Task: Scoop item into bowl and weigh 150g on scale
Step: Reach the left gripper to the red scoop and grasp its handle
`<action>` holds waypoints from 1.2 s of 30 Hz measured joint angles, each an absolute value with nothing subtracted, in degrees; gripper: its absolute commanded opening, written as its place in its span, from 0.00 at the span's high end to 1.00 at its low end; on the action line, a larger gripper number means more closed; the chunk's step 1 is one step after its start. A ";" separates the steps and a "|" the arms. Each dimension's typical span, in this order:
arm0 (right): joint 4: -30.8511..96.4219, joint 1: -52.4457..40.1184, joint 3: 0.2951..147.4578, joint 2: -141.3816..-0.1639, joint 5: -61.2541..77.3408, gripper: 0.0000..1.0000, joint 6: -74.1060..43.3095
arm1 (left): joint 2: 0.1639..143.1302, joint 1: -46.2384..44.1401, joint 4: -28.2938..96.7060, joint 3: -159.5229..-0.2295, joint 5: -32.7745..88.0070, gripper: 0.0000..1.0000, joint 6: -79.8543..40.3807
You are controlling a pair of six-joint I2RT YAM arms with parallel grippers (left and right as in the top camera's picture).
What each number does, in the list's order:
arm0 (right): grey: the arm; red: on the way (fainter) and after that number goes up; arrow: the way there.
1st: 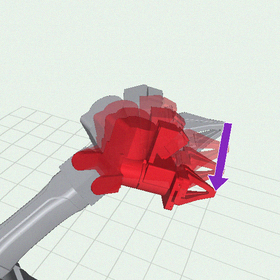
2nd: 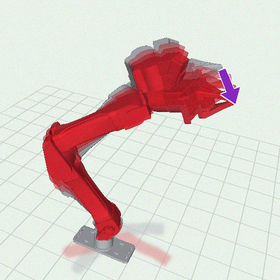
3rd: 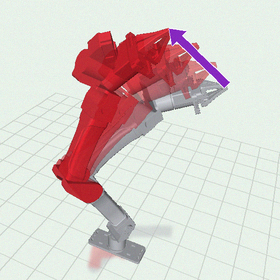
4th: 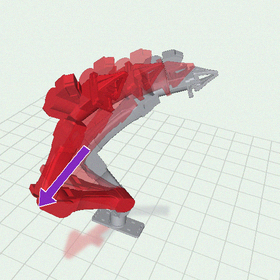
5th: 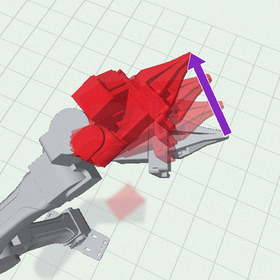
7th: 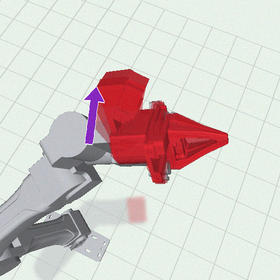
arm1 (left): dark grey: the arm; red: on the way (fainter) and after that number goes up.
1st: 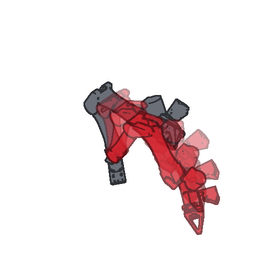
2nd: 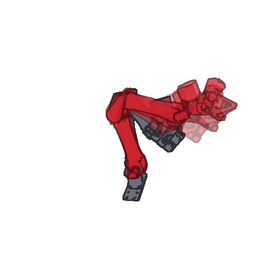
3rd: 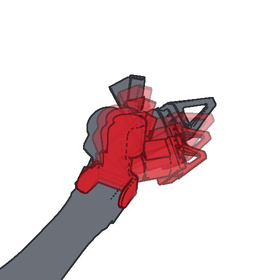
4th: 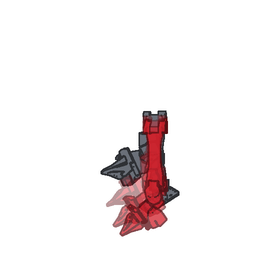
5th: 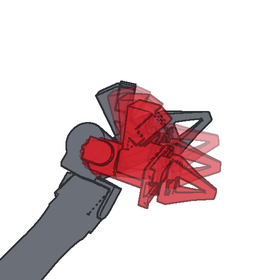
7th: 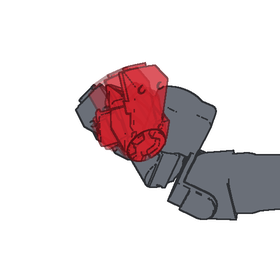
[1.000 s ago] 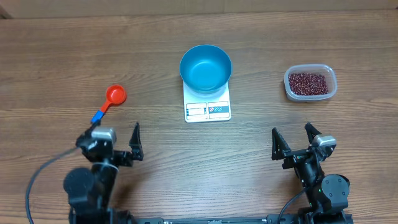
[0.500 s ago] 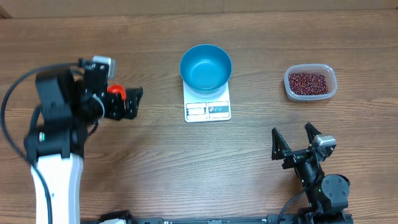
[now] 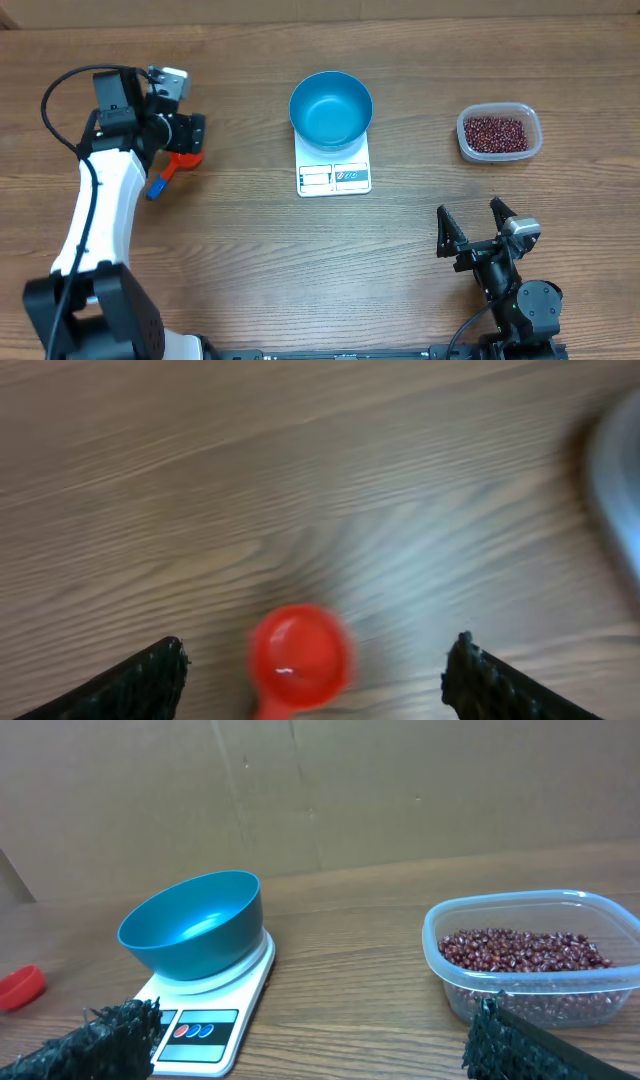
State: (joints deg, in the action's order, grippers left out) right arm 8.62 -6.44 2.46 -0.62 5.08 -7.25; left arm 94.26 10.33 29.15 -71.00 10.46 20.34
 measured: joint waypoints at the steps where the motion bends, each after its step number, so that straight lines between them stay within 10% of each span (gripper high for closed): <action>1: 8.62 -6.42 2.46 -0.62 5.06 0.00 -7.22 | 95.61 11.31 28.29 -71.00 9.63 0.22 21.23; 23: 8.60 -6.44 2.46 -0.62 5.08 0.00 -7.25 | 114.67 14.24 21.15 -71.11 7.97 0.54 26.87; 28: 8.60 -6.42 2.46 -0.62 5.08 0.00 -7.22 | 115.20 13.13 19.77 -71.29 8.10 0.96 27.22; 36: 8.60 -6.44 2.46 -0.62 5.08 0.00 -7.25 | 115.31 12.73 19.27 -72.69 8.71 0.96 19.81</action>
